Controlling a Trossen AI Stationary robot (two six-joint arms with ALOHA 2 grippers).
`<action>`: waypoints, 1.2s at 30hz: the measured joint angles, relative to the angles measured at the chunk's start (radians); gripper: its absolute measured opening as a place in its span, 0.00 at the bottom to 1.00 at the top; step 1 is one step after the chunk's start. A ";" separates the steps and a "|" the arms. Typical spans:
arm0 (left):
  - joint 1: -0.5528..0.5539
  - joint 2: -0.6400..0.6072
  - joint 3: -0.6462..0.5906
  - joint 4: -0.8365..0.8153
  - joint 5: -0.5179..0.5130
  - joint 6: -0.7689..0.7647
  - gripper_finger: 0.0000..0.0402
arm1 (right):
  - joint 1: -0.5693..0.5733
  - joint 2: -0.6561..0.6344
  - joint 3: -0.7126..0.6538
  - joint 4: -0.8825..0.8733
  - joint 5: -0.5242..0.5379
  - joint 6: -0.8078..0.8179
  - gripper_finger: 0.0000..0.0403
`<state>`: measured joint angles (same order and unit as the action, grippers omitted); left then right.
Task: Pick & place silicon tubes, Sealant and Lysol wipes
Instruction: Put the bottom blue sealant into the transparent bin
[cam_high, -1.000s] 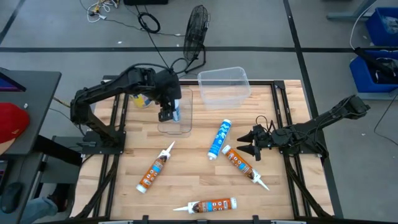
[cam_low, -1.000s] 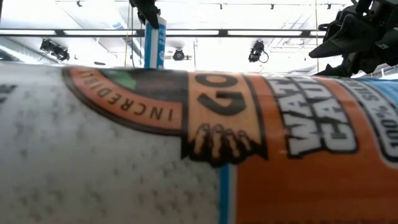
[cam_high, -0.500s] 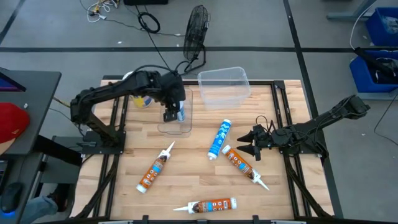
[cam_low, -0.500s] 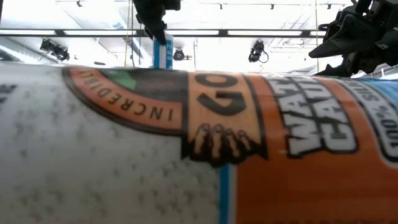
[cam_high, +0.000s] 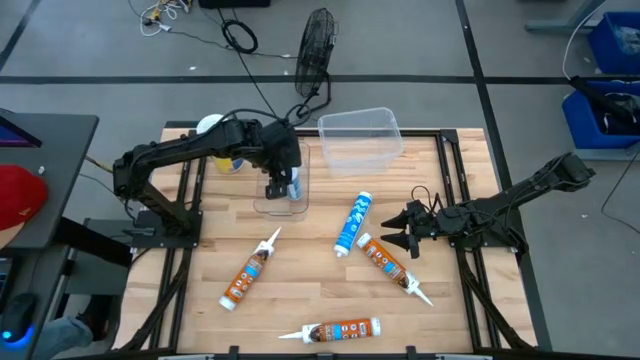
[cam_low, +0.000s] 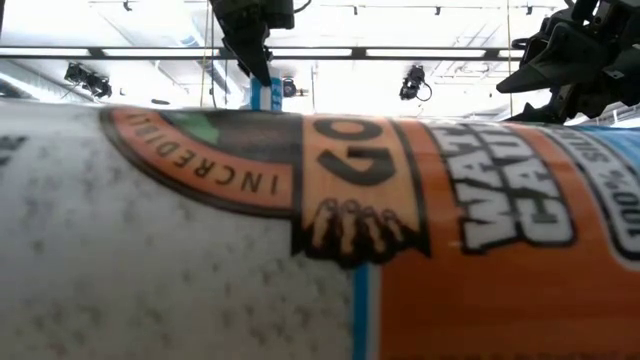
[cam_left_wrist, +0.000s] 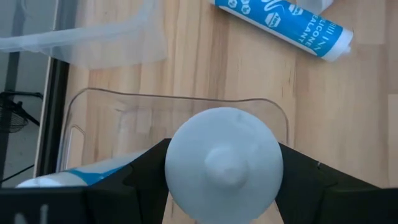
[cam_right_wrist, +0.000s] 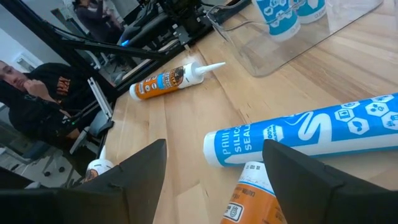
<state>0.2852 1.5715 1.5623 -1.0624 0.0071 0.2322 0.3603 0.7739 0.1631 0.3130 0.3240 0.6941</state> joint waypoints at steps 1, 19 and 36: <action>0.000 0.000 0.000 -0.001 -0.001 0.000 0.58 | 0.000 0.000 0.000 0.000 0.000 0.000 0.68; 0.000 0.000 0.000 0.016 0.014 -0.038 0.58 | 0.000 0.000 0.000 0.000 0.000 -0.006 0.68; 0.000 0.000 0.001 0.022 -0.017 -0.083 0.58 | 0.000 0.000 0.000 0.000 0.000 -0.003 0.68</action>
<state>0.2848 1.5715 1.5631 -1.0404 -0.0100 0.1488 0.3603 0.7742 0.1631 0.3134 0.3237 0.6914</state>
